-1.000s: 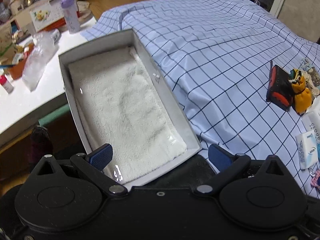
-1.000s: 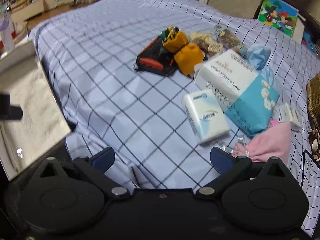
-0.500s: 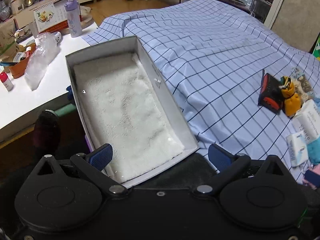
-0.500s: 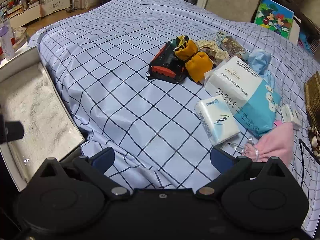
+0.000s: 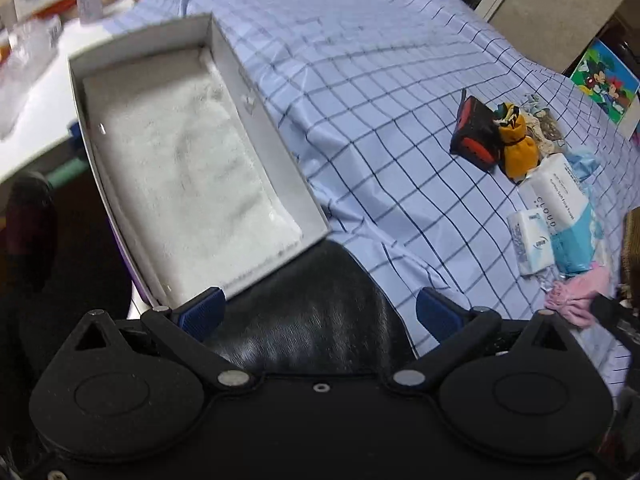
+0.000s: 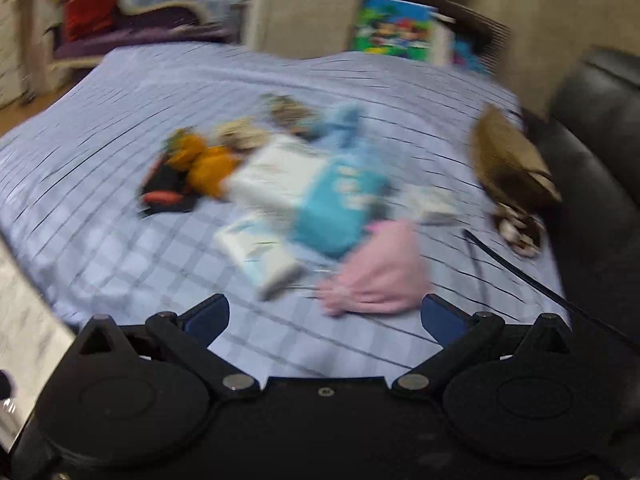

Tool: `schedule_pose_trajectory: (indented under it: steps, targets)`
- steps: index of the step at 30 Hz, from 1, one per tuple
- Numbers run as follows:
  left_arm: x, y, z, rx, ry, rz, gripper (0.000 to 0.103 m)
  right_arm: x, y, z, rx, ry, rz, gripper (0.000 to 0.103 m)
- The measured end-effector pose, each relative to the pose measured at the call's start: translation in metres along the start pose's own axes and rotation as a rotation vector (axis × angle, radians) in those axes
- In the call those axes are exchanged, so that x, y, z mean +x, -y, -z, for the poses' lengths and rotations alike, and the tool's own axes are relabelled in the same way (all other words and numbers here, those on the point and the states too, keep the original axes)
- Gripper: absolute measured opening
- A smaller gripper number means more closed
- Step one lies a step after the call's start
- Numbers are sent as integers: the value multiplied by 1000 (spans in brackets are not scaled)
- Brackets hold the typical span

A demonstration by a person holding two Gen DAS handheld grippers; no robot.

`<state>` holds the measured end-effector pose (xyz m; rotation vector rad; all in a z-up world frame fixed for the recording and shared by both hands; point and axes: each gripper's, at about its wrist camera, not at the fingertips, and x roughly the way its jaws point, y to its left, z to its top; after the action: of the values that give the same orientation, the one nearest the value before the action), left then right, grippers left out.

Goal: Organize soft objects
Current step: 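Move the right tool toward the pink cloth bag while the left tool follows toward the bed items, then grasp the pink cloth bag with the right tool while the left tool grasps a small white tissue pack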

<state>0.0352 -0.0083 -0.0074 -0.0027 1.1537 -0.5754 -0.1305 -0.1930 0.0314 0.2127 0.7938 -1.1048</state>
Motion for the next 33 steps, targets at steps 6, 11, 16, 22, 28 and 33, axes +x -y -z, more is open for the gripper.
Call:
schedule_pose_trajectory:
  steps: [6,11,16,22,28,33]
  targets:
    - [6,25,12,76,28,-95,99,45,71,11,112,-80,-30,102]
    - [10,46,19,160,32,-116,99,82,98,12,195,-119,-127,102]
    - [17,70,18,233,6,-90,98,113,99,0,219,-111,-193,102]
    - [25,111,-6,315,-60,-59,98,146,93,-11,194,-161,-196,102]
    - [62,168,-23,455,-56,-72,98,160,96,-13,209,-206,-235,85]
    - [95,200,-20,473,-109,29,98,157,108,-18,205,-222,-258,65]
